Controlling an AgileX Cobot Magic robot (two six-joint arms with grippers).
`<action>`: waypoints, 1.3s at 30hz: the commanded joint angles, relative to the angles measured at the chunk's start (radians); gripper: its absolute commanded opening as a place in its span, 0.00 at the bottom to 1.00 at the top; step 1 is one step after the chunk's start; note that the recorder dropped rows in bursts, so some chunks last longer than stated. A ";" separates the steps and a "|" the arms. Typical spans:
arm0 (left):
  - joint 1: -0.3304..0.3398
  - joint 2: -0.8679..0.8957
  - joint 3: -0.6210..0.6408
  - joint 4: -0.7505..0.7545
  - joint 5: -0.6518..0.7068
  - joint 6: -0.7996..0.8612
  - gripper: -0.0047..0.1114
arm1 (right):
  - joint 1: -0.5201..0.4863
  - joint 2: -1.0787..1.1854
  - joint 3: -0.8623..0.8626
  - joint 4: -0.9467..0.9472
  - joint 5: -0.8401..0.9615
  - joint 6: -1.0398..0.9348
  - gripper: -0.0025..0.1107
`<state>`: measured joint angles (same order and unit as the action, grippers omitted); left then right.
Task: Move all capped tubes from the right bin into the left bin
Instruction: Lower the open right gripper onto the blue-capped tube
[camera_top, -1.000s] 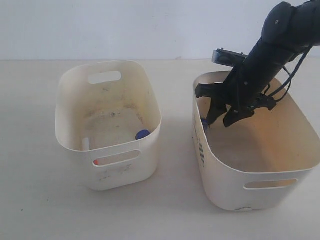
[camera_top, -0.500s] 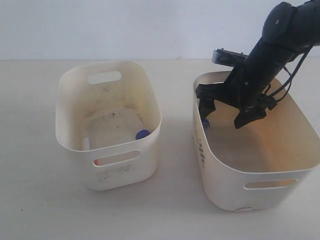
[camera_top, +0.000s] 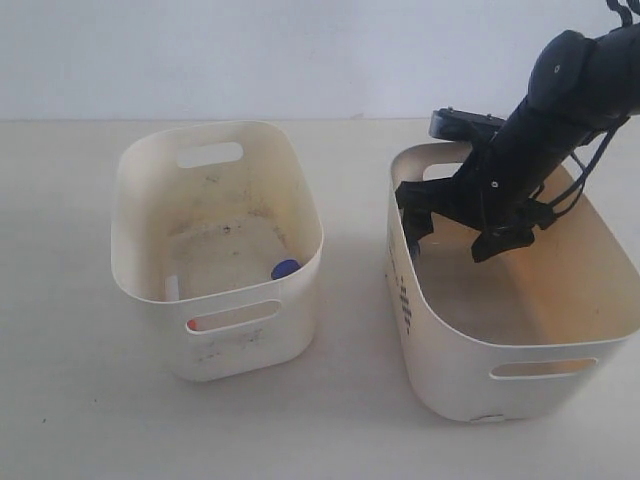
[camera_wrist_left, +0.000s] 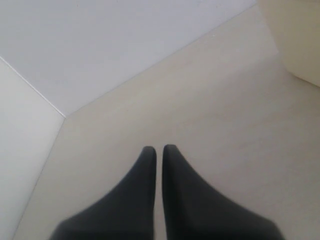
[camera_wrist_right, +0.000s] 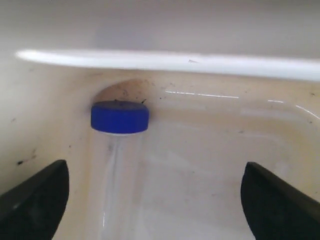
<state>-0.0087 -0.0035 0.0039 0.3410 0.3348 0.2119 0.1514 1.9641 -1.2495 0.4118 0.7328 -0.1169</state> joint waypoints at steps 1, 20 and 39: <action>-0.001 0.004 -0.004 -0.003 -0.005 -0.001 0.08 | 0.000 0.003 0.016 -0.002 0.032 0.006 0.79; -0.001 0.004 -0.004 -0.003 -0.005 -0.001 0.08 | -0.002 -0.062 -0.041 -0.009 0.195 0.002 0.78; -0.001 0.004 -0.004 -0.003 -0.005 -0.001 0.08 | 0.022 -0.056 0.112 0.026 0.036 0.003 0.78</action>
<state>-0.0087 -0.0035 0.0039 0.3410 0.3348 0.2119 0.1573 1.8985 -1.1441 0.4308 0.7805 -0.1117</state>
